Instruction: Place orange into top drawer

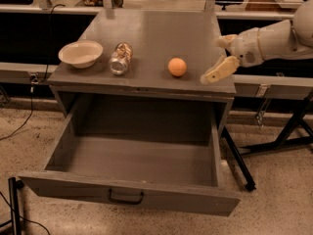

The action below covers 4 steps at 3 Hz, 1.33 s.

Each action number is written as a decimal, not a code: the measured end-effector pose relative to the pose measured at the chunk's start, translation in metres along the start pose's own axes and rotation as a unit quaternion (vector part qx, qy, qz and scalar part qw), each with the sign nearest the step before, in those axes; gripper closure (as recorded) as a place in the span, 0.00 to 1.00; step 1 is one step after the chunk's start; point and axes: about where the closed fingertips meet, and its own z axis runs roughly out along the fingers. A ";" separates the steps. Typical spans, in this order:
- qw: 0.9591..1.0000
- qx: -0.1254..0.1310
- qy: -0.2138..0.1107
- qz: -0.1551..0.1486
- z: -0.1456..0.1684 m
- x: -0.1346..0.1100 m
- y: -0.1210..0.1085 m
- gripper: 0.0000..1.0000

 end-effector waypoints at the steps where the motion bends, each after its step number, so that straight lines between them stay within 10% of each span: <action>1: 1.000 -0.004 0.000 -0.001 0.003 -0.001 0.000 0.00; 4: 0.998 -0.021 -0.049 0.014 0.085 -0.005 0.021 0.00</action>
Offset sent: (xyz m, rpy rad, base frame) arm 0.0190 0.0368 -0.0253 0.0851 -0.0062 0.0121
